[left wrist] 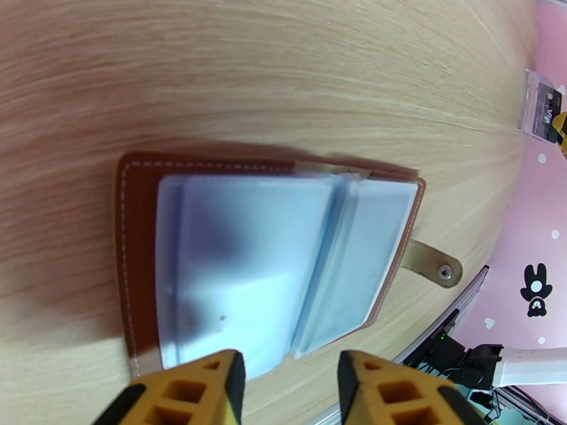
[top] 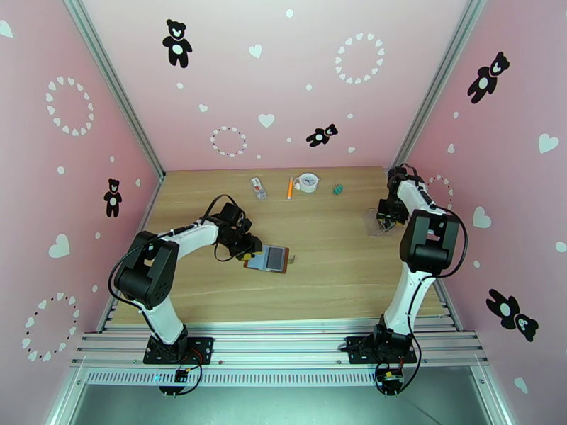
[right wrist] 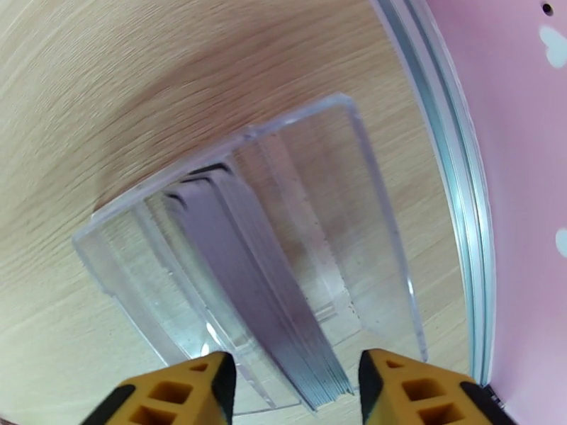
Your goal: Put the credit cards into the card holder
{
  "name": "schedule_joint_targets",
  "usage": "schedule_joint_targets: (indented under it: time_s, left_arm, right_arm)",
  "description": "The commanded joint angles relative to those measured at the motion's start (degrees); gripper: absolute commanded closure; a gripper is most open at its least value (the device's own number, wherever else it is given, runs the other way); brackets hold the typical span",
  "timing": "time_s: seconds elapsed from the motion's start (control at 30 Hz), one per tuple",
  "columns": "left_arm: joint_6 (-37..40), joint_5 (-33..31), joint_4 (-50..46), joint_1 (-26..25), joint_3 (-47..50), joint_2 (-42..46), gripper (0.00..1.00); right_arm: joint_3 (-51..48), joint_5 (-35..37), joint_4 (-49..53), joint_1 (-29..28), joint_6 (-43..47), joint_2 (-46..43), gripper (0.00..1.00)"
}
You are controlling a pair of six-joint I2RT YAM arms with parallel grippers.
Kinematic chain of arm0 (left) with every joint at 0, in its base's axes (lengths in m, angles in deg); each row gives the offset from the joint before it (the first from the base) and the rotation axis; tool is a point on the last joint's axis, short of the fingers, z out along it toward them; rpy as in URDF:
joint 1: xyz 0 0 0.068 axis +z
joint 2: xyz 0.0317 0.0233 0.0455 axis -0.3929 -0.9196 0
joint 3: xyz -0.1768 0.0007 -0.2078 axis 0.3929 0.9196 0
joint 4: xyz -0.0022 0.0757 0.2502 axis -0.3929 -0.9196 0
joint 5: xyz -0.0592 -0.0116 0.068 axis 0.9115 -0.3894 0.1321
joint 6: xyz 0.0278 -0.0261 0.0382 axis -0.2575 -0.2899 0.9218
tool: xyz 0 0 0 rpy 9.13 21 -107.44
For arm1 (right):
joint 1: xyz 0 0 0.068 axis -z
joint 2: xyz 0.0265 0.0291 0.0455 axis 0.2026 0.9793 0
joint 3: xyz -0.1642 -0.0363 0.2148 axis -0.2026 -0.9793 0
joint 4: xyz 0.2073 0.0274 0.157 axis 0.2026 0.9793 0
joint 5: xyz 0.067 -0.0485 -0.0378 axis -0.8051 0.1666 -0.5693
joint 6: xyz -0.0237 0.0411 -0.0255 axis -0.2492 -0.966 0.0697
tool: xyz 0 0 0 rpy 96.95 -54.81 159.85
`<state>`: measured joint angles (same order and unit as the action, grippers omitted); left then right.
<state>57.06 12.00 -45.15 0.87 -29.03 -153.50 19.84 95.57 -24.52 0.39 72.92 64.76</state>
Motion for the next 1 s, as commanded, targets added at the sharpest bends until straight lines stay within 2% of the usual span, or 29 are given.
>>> schedule_joint_targets:
  time_s: [0.0,0.2,0.33,0.47,0.8,0.97]
  left_arm:
    - [0.9,-0.7,-0.9,0.4,-0.5,0.3,0.59]
    - [1.1,-1.1,-1.4,0.4,-0.4,0.5,0.59]
    - [0.7,-1.1,-0.7,0.4,-0.1,0.6,0.59]
    - [0.3,-1.2,0.1,0.4,0.4,0.9,0.59]
    - [-0.9,-1.2,2.5,0.5,3.1,2.1,0.59]
    - [-0.5,-1.2,2.5,0.6,3.7,2.8,0.59]
  right_arm:
    - [3.0,-2.0,0.4,0.2,2.7,2.5,0.46]
    - [3.2,-11.6,0.9,0.0,3.9,5.4,0.6]
    - [0.9,-16.1,-0.4,-2.8,4.3,4.8,0.64]
    - [0.3,-17.5,-0.7,-8.7,3.7,3.8,0.69]
    - [2.3,-19.1,-3.4,-26.6,-9.7,4.8,0.71]
    - [6.0,-16.9,-2.6,-31.0,-14.3,5.7,0.69]
